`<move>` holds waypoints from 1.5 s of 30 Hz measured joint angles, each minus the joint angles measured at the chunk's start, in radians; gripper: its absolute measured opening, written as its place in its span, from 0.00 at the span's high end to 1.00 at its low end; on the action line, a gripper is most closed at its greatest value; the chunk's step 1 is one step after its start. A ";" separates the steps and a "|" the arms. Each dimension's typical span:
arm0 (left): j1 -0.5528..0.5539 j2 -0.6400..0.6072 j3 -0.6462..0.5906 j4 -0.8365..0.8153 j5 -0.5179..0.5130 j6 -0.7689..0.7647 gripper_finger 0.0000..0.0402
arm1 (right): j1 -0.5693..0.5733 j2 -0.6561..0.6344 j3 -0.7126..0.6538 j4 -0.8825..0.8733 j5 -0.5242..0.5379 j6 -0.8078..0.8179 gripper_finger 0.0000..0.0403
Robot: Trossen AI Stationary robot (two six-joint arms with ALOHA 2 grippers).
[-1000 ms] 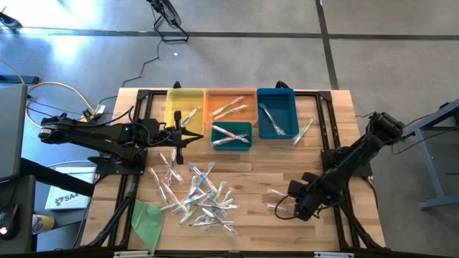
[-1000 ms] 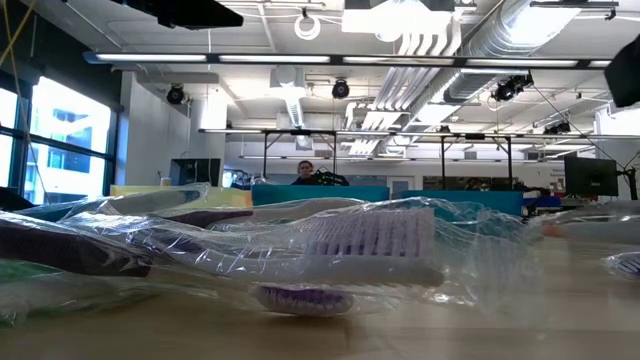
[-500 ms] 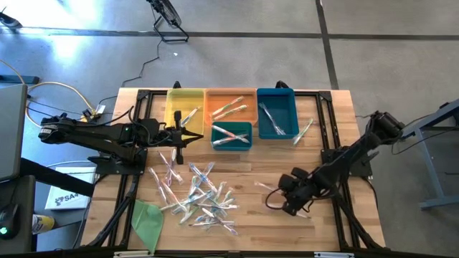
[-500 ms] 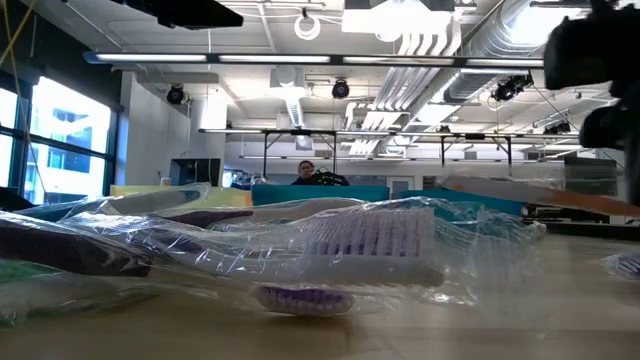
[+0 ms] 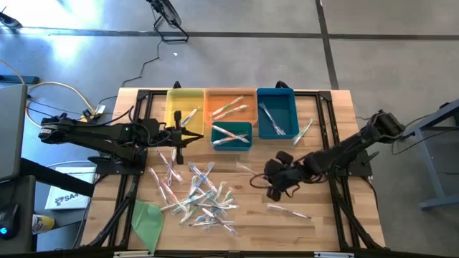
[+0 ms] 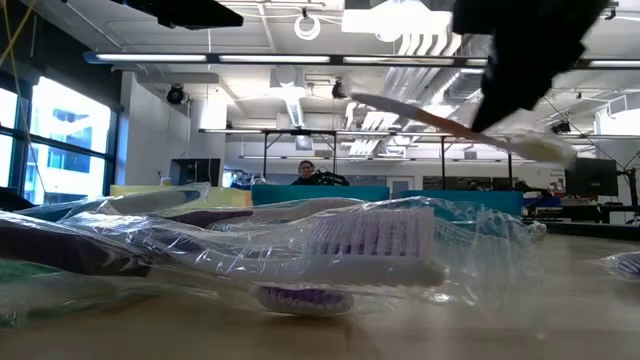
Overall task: Pick & Place Toothbrushes
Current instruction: Put the orange toothbrush into the dark green bin
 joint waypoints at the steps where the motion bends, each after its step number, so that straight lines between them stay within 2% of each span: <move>1: 0.000 0.000 0.000 0.000 0.000 0.000 1.00 | -0.017 0.000 0.012 0.001 0.005 -0.020 0.99; 5: 0.000 0.000 0.000 0.000 0.000 0.000 1.00 | -0.088 0.000 0.050 0.020 0.039 -0.092 0.99; 13: 0.000 0.000 0.000 0.000 0.000 0.000 1.00 | -0.207 0.008 0.055 0.226 0.049 -0.229 0.99; 17: 0.000 0.000 0.000 0.000 0.000 0.000 1.00 | -0.252 0.008 0.055 0.306 0.093 -0.291 0.99; 24: 0.000 0.000 0.000 0.000 0.000 0.000 1.00 | -0.330 0.011 0.055 0.424 0.107 -0.354 0.99; 33: 0.000 0.000 0.000 0.000 0.000 0.000 1.00 | -0.407 0.013 0.055 0.487 0.106 -0.397 0.99; 40: 0.000 0.000 0.000 0.000 0.000 0.000 1.00 | -0.434 0.120 0.055 0.590 0.098 -0.414 0.99; 45: 0.000 0.000 0.000 0.000 0.000 0.000 1.00 | -0.443 0.194 0.055 0.592 0.130 -0.450 0.99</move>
